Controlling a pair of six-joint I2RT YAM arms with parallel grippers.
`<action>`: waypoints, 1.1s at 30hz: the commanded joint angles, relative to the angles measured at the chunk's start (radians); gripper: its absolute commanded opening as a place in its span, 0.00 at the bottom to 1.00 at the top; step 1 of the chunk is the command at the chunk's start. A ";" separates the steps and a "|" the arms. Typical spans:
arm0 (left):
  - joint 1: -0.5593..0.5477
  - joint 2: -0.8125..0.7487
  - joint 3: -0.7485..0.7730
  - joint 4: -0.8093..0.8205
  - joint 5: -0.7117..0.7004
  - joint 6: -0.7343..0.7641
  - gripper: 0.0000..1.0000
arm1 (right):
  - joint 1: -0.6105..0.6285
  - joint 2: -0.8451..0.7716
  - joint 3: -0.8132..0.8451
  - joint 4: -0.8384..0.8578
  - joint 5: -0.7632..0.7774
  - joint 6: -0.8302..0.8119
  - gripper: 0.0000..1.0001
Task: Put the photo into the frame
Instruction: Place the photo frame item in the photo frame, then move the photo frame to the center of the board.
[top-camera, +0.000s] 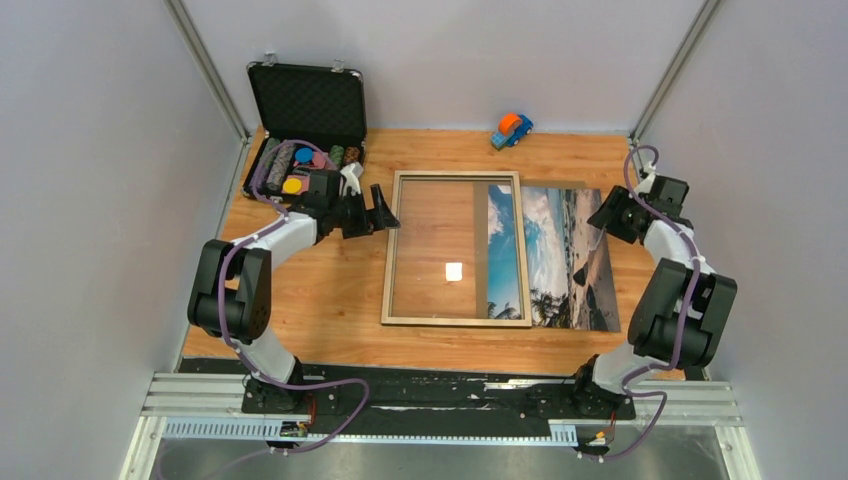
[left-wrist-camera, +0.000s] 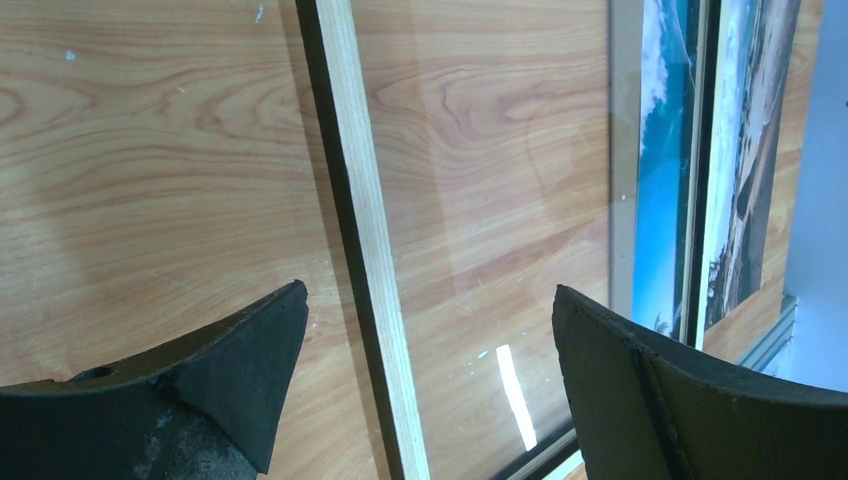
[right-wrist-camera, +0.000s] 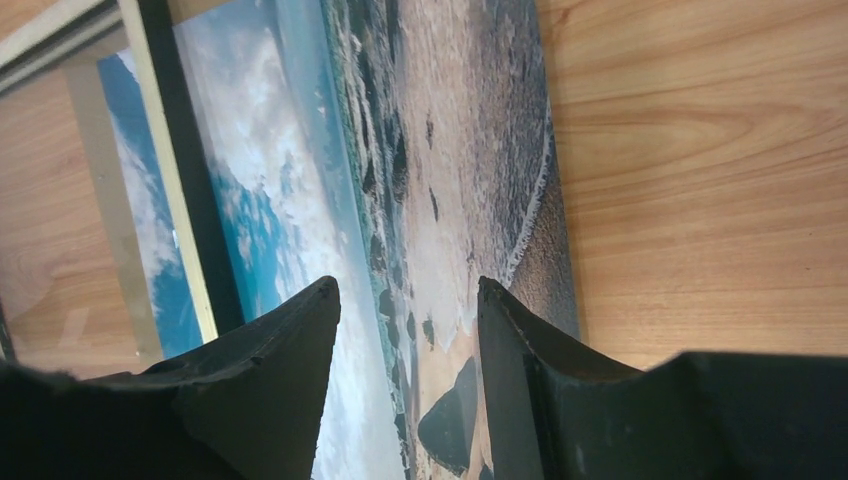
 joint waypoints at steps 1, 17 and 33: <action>-0.006 -0.038 0.041 -0.001 0.017 0.018 1.00 | -0.021 0.068 0.052 -0.023 -0.021 -0.055 0.52; -0.014 0.009 0.053 -0.016 0.026 0.032 1.00 | -0.152 0.227 0.115 -0.118 -0.107 -0.230 0.52; -0.125 0.134 0.177 -0.202 -0.211 0.156 0.95 | -0.207 0.254 0.074 -0.160 -0.229 -0.272 0.51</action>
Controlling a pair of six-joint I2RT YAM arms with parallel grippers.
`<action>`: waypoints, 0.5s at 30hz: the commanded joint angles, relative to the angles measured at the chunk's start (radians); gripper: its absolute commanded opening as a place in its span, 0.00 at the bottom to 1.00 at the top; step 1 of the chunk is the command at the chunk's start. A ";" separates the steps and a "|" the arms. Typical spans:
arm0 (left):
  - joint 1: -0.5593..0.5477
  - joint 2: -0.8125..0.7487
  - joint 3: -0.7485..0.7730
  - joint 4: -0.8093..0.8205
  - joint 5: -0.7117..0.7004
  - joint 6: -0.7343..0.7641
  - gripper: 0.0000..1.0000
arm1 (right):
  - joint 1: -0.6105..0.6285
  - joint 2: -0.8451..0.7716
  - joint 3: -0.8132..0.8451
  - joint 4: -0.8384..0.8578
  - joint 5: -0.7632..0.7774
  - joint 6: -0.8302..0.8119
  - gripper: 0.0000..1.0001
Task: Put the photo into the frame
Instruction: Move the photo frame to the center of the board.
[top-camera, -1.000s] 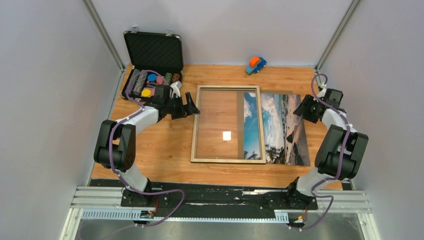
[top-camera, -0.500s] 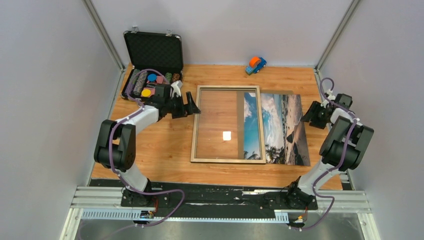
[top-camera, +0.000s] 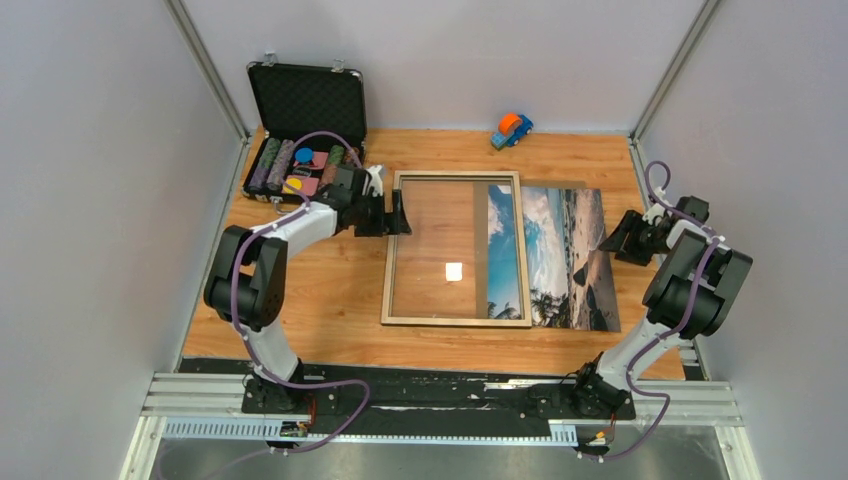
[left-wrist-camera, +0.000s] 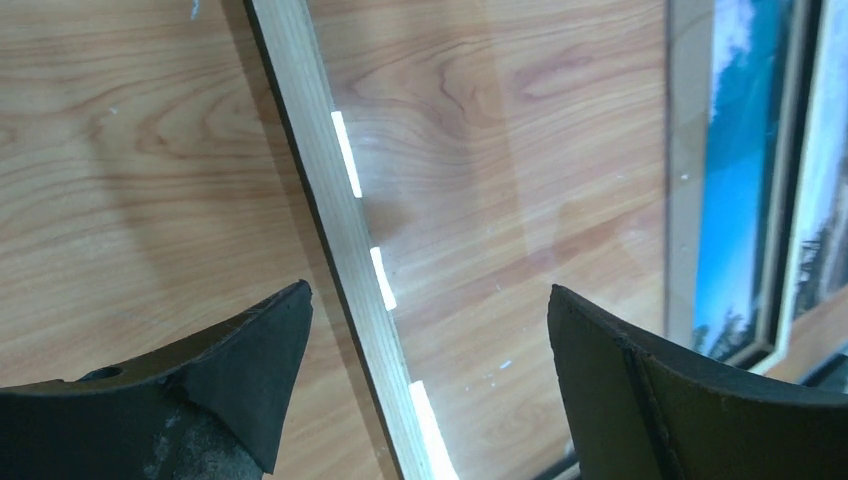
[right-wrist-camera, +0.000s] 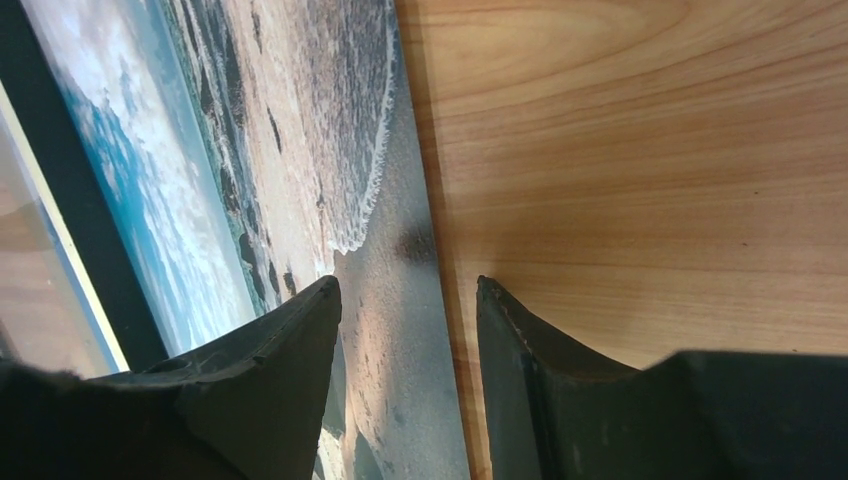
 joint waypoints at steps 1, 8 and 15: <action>-0.024 0.065 0.070 -0.092 -0.145 0.073 0.93 | -0.007 -0.003 -0.012 0.004 -0.062 -0.025 0.51; -0.025 0.091 0.075 -0.103 -0.171 0.092 0.76 | -0.009 -0.001 -0.024 0.005 -0.088 -0.027 0.50; -0.025 0.100 0.054 -0.083 -0.151 0.091 0.56 | -0.009 0.000 -0.030 0.005 -0.097 -0.022 0.50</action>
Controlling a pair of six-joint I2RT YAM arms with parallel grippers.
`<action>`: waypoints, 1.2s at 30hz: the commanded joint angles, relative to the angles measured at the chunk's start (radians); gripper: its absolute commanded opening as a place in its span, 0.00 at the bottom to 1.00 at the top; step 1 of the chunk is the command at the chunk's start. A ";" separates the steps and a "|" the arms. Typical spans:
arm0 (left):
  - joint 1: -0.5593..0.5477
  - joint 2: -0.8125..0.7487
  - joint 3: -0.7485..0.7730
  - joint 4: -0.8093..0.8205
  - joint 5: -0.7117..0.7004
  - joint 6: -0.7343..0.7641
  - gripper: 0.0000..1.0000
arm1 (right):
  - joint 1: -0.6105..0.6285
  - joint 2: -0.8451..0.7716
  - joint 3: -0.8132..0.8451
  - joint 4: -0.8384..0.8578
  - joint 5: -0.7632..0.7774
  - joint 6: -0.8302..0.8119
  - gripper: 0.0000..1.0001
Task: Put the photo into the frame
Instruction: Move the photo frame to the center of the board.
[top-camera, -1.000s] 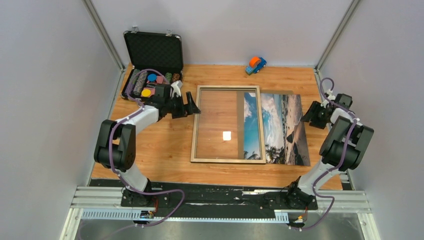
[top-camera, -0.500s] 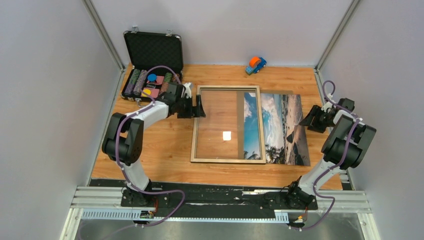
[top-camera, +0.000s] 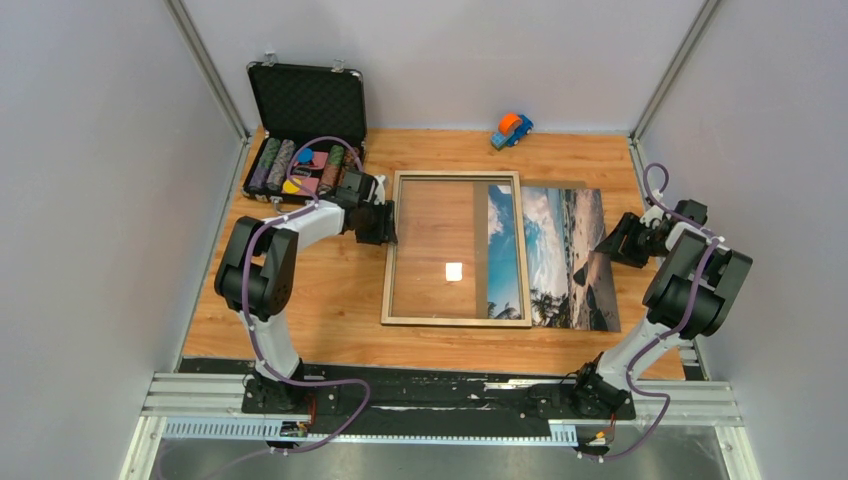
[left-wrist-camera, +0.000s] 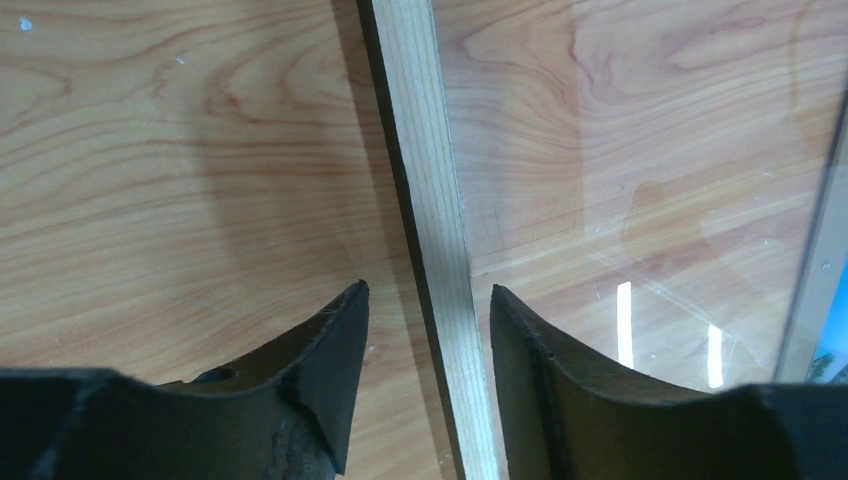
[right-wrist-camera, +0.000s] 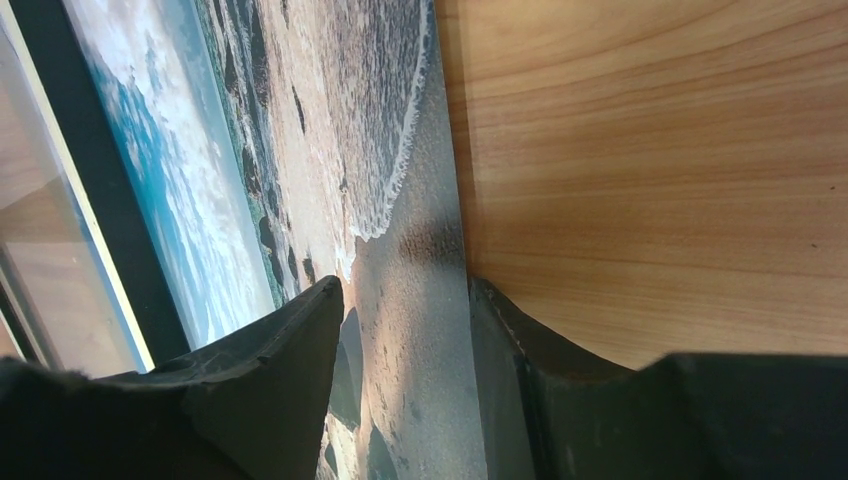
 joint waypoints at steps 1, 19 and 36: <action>0.001 0.004 0.007 0.018 -0.003 0.022 0.54 | -0.006 -0.001 -0.005 0.006 -0.032 -0.016 0.50; 0.033 0.052 0.014 0.011 0.006 -0.005 0.30 | -0.007 0.004 -0.004 0.005 -0.037 -0.011 0.49; 0.121 0.021 -0.036 0.035 -0.026 -0.060 0.00 | -0.007 0.015 0.001 0.003 -0.033 -0.009 0.48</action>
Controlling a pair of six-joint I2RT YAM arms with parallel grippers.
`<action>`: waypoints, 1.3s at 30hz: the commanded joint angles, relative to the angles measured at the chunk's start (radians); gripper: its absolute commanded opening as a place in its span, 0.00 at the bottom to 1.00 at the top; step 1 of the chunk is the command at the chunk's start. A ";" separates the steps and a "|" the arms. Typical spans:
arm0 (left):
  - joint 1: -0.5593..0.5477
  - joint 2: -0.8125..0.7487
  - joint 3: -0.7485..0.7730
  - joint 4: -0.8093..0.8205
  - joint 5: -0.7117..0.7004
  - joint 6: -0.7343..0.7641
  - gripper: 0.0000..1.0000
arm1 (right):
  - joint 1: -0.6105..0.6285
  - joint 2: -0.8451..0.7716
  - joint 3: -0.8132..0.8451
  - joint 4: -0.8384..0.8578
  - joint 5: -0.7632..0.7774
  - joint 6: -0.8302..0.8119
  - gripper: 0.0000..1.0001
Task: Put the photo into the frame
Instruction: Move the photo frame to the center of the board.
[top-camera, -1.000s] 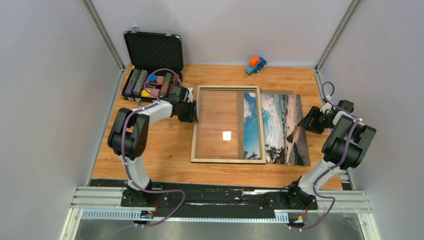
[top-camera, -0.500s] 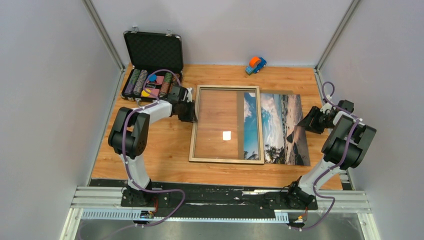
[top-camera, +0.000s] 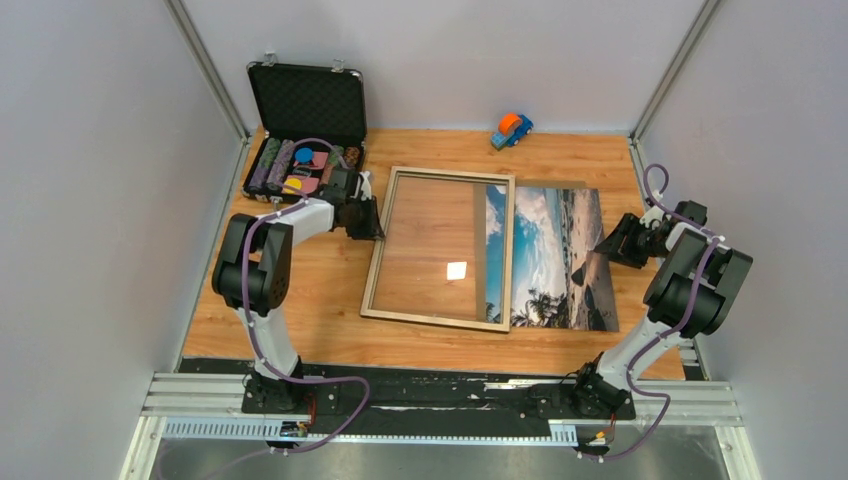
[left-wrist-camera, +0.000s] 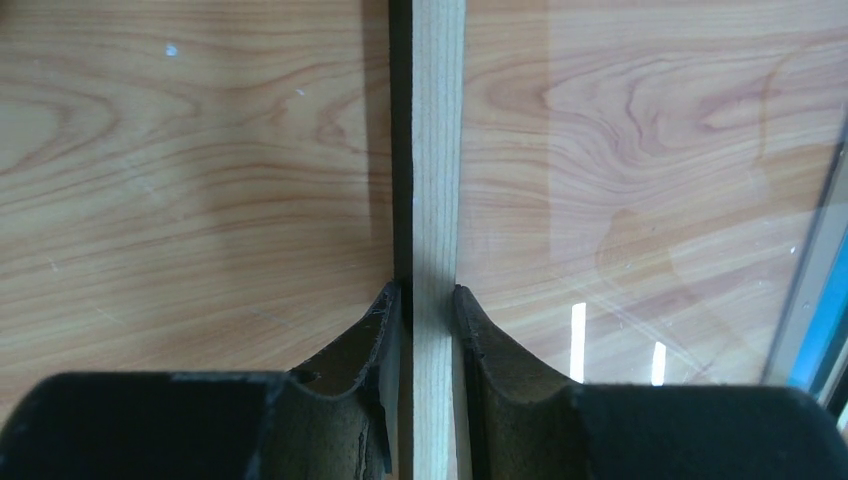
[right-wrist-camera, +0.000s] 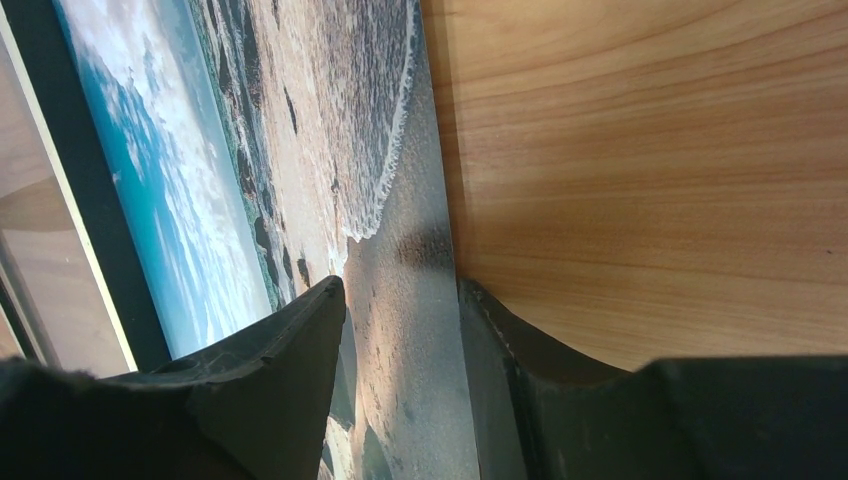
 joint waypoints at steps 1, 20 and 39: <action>0.047 -0.006 -0.038 0.004 -0.066 -0.033 0.00 | -0.004 0.003 0.001 0.002 -0.013 -0.010 0.48; 0.122 -0.020 -0.067 0.022 -0.087 -0.038 0.00 | -0.006 0.037 0.028 0.002 0.016 -0.019 0.47; 0.130 -0.068 -0.005 -0.045 -0.040 0.018 0.93 | -0.015 0.036 0.018 0.003 0.041 -0.038 0.47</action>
